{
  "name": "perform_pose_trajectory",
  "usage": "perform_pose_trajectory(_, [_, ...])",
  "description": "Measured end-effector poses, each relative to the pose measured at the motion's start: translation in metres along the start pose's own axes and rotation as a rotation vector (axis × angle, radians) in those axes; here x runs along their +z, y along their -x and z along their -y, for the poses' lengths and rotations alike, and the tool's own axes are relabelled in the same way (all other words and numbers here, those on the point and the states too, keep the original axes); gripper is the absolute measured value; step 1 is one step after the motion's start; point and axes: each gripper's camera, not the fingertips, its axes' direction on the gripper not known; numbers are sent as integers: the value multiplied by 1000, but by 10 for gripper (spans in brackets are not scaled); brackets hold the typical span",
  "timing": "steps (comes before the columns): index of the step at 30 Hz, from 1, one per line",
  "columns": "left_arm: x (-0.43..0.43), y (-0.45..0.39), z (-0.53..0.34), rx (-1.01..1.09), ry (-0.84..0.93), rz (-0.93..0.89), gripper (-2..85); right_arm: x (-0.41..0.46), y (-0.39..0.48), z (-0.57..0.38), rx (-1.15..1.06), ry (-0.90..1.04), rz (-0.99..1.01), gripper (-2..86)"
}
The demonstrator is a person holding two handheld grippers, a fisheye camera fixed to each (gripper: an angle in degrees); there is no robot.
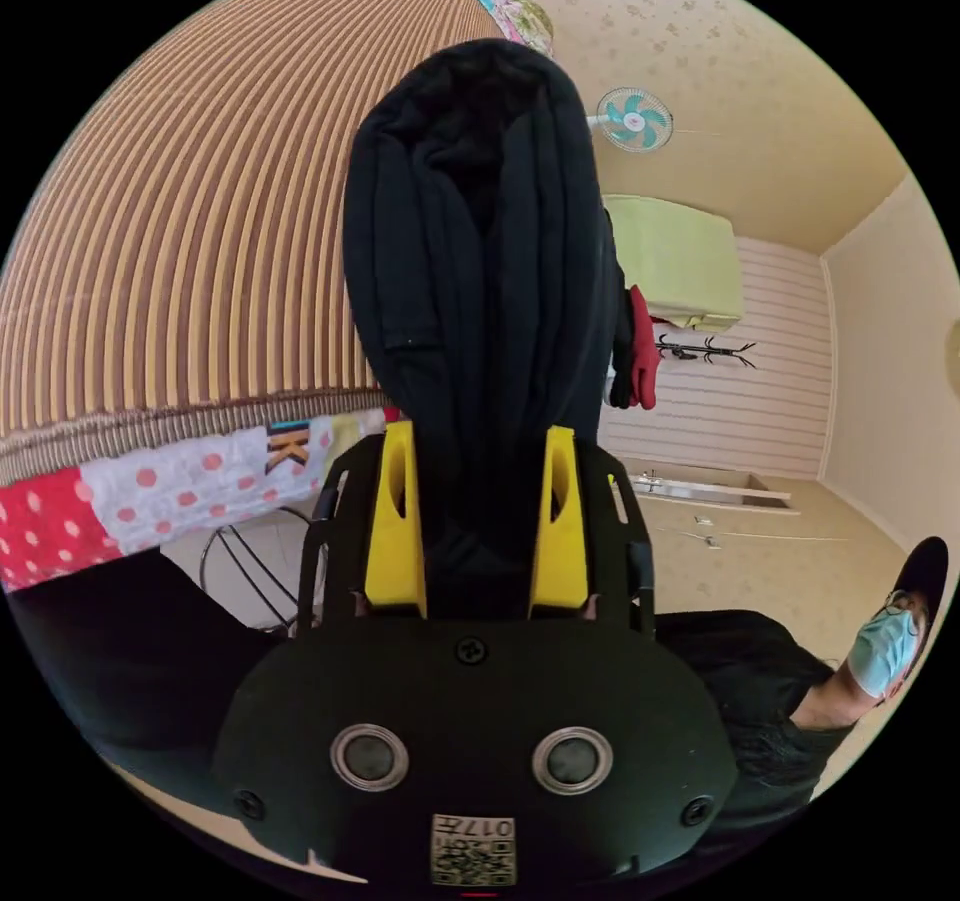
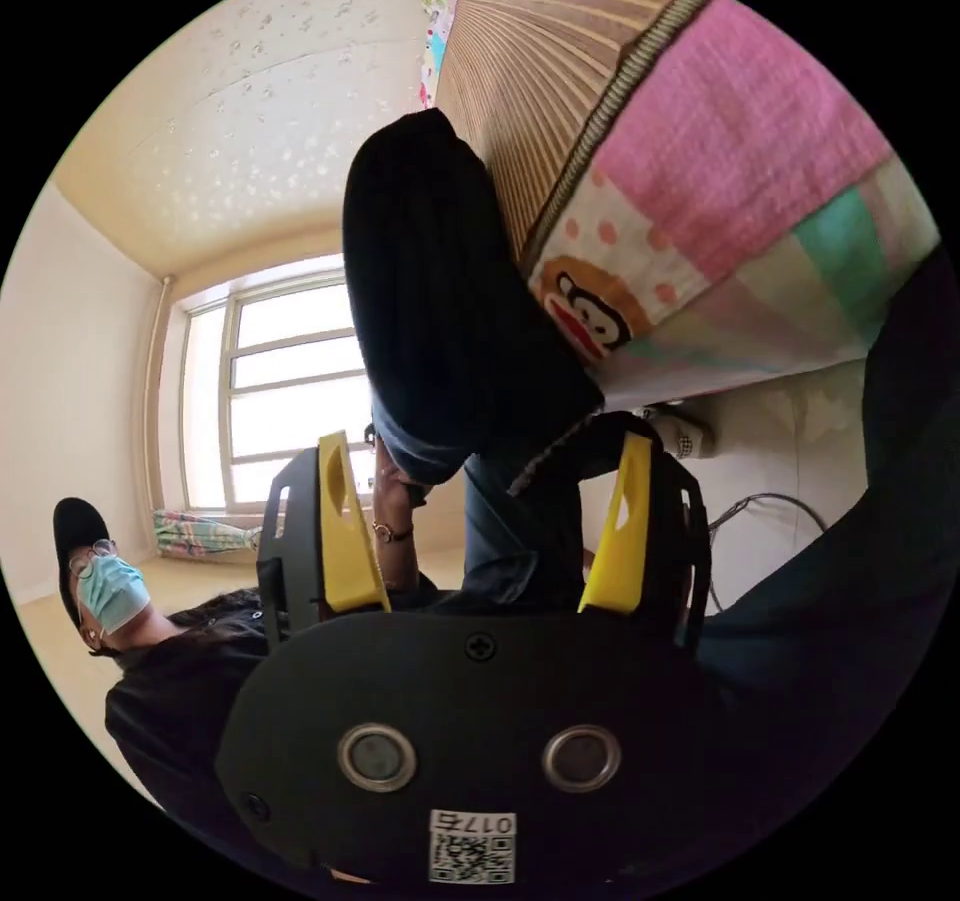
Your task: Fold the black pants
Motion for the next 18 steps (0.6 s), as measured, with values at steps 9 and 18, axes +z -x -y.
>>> perform_pose_trajectory(9, [3, -28, -44, 70, -157, -47, 106, 35, 23, 40, -143, 120, 232, 158])
perform_pose_trajectory(18, [20, -193, -3, 533, -212, 9, 100, -53, 156, 51, -585, -167, 246, 98])
